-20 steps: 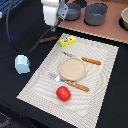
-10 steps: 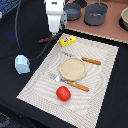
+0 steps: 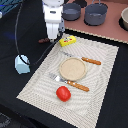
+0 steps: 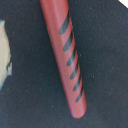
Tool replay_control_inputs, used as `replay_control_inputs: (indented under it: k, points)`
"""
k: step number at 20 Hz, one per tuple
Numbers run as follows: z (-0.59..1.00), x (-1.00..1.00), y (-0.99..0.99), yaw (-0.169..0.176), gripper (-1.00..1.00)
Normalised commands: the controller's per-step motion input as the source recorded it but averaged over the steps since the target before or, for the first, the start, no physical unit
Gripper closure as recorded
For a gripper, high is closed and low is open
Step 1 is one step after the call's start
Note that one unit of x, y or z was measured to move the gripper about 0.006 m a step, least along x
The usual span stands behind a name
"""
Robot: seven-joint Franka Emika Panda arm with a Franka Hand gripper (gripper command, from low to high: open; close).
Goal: Interact with the objects in diverse but meaningful ways.
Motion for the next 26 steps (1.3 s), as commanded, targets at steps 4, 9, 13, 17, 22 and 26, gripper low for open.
replay_control_inputs:
  k: [4,9,13,17,22,26]
  points:
    - [-0.43,-0.54,-0.05,0.082,-1.0]
    - [-0.36,-0.52,0.0,0.081,-1.0]
    - [-0.34,-0.51,0.0,0.079,1.0]
    - [-0.29,-0.32,0.0,0.067,1.0]
    - [-0.22,-0.14,0.0,0.051,1.0]
    - [-0.19,-0.04,0.0,0.038,1.0]
